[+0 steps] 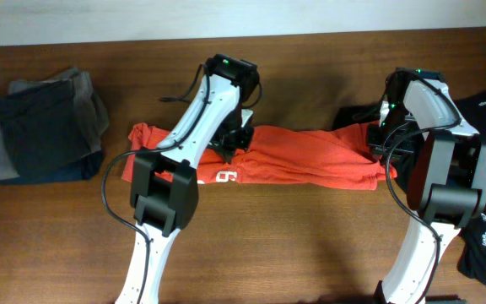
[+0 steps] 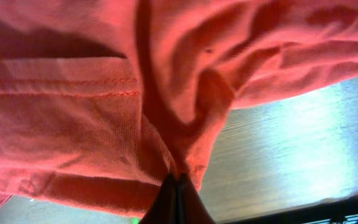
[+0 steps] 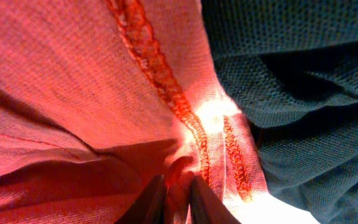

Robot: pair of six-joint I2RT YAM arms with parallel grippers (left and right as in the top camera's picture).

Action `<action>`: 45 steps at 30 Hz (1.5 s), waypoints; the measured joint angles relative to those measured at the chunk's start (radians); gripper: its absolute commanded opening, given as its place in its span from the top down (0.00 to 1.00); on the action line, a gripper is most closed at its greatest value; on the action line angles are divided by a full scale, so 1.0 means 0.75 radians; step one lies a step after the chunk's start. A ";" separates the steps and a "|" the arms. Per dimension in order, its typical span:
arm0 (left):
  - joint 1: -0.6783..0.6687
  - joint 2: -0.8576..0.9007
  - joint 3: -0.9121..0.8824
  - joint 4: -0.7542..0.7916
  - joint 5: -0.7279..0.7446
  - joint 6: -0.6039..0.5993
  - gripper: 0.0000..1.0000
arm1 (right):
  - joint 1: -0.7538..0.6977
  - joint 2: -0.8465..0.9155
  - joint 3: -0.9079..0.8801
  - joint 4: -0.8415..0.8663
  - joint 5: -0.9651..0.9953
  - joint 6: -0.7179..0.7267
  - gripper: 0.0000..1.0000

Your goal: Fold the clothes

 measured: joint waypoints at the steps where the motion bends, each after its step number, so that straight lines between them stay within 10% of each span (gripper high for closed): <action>1: -0.007 0.000 0.000 0.000 -0.003 0.003 0.69 | 0.000 0.000 0.000 0.000 0.000 -0.002 0.81; 25: 0.216 0.000 0.000 0.000 -0.141 0.009 0.62 | -0.221 -0.270 0.019 -0.053 -0.204 -0.224 0.68; 34: 0.222 0.000 0.000 -0.002 -0.125 0.014 0.62 | -0.272 -0.269 -0.284 0.151 -0.450 -0.490 0.36; 45: 0.224 0.000 0.000 -0.002 -0.122 0.015 0.61 | -0.260 -0.266 -0.484 0.481 -0.569 -0.532 0.30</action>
